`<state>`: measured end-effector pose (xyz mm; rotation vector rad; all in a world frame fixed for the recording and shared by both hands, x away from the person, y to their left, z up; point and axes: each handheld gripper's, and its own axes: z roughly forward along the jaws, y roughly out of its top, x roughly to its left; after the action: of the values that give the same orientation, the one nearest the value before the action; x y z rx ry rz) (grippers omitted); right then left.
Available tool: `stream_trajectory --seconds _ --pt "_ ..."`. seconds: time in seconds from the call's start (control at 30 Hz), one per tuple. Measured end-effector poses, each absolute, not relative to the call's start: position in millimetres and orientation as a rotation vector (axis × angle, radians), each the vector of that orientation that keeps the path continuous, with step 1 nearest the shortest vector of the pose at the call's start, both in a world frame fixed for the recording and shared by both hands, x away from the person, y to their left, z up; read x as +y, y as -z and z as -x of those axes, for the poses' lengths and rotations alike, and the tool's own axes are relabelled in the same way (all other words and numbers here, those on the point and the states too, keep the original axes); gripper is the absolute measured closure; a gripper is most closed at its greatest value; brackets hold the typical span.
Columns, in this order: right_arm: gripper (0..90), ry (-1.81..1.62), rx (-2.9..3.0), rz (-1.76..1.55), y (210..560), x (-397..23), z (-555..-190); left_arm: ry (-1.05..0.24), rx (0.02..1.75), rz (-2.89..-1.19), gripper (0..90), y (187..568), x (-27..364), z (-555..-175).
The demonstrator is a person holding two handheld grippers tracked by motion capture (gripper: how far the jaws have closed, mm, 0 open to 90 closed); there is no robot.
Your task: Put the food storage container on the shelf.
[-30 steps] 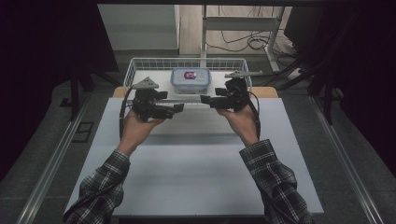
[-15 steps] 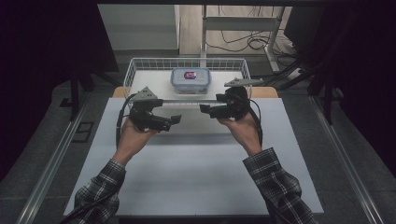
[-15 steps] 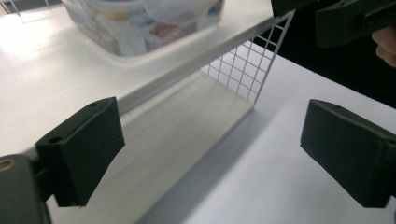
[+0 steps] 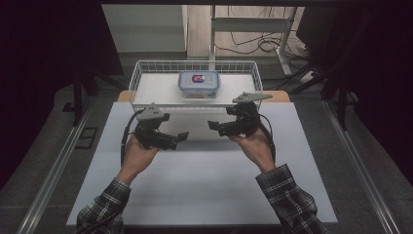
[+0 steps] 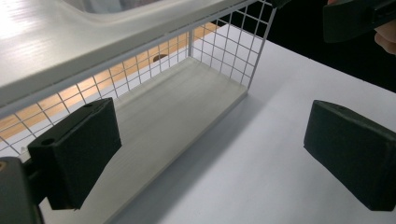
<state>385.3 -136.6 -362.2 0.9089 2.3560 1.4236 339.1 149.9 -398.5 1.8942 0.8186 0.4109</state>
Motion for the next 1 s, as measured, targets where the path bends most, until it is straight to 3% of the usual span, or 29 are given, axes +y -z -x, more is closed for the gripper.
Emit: stream_trajectory --seconds 0.43,1.0 --pt "0.5 -1.400 2.351 -0.865 379 -139 -365 -0.415 0.771 -1.903 2.0 413 145 -317" --pt "0.0 -1.367 2.385 -0.801 415 -140 -332 -0.391 0.777 -1.871 0.4 452 147 -289"
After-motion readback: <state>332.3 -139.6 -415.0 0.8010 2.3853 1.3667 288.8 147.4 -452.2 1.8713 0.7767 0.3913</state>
